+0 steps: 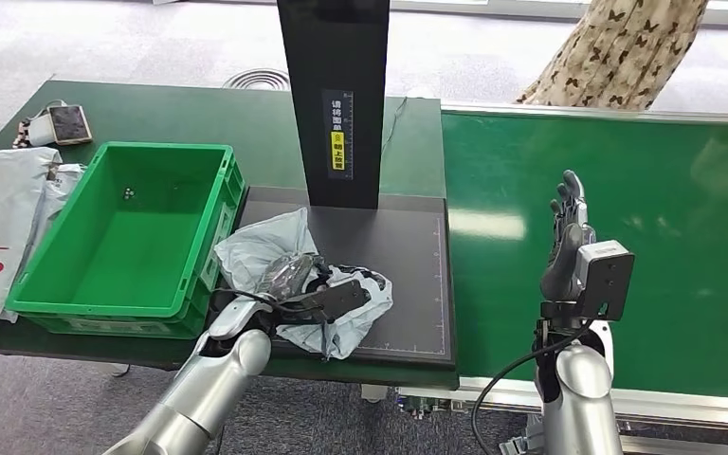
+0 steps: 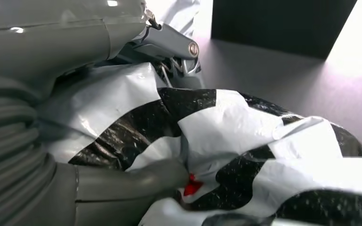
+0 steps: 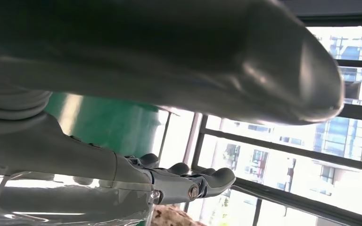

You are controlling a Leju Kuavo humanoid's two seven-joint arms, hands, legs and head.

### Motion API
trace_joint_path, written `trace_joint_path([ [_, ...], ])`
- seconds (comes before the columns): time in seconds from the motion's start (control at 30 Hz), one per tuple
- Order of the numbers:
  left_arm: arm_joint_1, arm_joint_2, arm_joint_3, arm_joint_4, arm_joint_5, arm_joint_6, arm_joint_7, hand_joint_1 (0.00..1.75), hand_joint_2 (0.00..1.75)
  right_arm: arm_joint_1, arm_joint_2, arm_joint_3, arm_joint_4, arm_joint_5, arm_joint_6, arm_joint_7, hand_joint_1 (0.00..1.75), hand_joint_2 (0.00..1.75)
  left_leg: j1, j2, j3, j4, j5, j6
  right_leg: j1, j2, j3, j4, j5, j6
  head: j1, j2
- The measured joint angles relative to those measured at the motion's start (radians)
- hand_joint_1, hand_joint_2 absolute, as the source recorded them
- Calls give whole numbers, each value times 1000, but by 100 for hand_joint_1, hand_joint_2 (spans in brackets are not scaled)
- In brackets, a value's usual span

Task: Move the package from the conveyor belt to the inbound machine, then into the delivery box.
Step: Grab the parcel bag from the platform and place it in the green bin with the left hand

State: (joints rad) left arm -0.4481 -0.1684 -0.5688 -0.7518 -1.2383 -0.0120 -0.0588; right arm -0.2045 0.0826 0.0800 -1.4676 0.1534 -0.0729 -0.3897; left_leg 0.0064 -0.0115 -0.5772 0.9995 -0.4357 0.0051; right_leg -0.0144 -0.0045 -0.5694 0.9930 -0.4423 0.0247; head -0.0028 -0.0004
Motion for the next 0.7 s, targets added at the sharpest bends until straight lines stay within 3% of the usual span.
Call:
trace_joint_path([
  [0.2, 23, 6, 0, -60, 2, 144, -125, 175, 175, 8, -1, -16, -21, -18, 3, -11, 0, 0, 0, 0, -6, 0, 1, -1, 0, 0, -7, 1, 0, -1, 0, 0],
  [0.47, 31, 13, 0, -109, 2, 194, -151, 175, 175, 14, -1, -27, -37, -21, 3, -13, 0, 0, 0, 1, -12, 0, 0, -1, 0, 1, -13, 1, 0, -1, 0, 0],
  [0.57, 46, 17, 0, -168, 3, 337, -213, 175, 175, 19, -2, -29, -43, -30, 3, -17, 0, 0, 0, 1, -14, 0, 0, -1, 0, 1, -15, 1, 0, -1, 0, 0],
  [0.7, 79, 34, 0, -344, -47, 544, -259, 175, 175, 30, -7, -32, -47, -52, 2, -34, 0, 0, 0, 1, -15, 0, 0, -2, 0, 2, -16, 1, 0, -1, 0, 0],
])
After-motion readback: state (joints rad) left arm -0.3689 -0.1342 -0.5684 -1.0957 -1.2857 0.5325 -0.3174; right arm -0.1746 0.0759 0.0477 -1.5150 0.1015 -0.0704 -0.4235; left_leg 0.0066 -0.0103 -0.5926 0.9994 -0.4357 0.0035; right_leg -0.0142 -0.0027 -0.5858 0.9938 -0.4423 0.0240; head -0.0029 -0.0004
